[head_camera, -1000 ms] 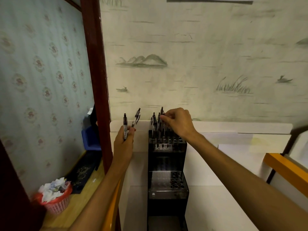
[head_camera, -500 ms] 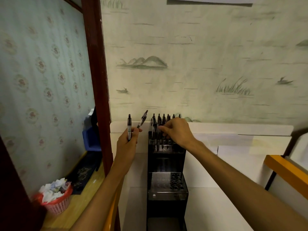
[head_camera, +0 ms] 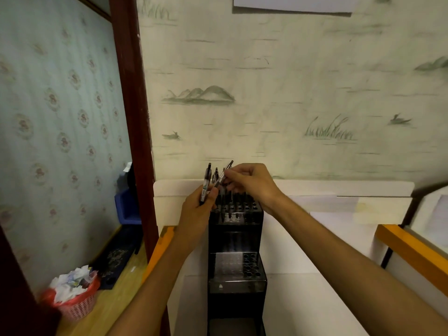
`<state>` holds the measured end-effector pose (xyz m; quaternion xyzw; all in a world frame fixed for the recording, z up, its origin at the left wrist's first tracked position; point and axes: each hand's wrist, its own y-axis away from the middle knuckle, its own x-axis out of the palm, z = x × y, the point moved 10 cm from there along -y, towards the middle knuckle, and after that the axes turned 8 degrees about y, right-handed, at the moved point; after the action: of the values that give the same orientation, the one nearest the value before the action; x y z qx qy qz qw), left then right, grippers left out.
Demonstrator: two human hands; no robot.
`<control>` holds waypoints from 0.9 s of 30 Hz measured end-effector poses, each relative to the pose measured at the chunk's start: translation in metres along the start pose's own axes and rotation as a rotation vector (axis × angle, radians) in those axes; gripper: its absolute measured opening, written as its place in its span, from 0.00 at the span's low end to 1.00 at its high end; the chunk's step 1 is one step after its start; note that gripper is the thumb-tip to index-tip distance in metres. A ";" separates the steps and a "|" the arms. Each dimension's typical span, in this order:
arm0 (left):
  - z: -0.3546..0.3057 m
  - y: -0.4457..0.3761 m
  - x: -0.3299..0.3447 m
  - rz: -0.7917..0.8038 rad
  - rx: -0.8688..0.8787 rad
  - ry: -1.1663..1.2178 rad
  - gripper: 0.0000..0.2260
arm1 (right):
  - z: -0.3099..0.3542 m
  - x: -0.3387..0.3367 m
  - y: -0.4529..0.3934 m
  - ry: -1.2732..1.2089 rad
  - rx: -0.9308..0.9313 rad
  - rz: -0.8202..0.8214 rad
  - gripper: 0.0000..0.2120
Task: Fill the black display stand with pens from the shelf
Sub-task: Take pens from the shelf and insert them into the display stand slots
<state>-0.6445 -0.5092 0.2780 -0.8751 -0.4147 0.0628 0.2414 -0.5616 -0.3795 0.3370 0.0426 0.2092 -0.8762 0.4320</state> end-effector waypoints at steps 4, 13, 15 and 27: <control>0.001 -0.003 -0.011 -0.052 0.005 -0.065 0.07 | -0.005 -0.025 -0.006 -0.060 0.026 -0.138 0.08; 0.017 -0.015 -0.041 -0.129 -0.057 -0.156 0.09 | 0.012 -0.043 -0.014 0.387 -0.195 -0.254 0.05; 0.016 -0.018 -0.041 -0.127 -0.066 -0.151 0.13 | 0.015 -0.035 -0.016 0.513 -0.243 -0.249 0.06; 0.012 -0.012 -0.044 -0.115 0.002 -0.047 0.13 | 0.016 -0.019 -0.018 0.831 -0.303 -0.212 0.10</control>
<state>-0.6848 -0.5313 0.2693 -0.8480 -0.4697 0.0697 0.2356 -0.5618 -0.3623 0.3625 0.3052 0.4938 -0.7838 0.2206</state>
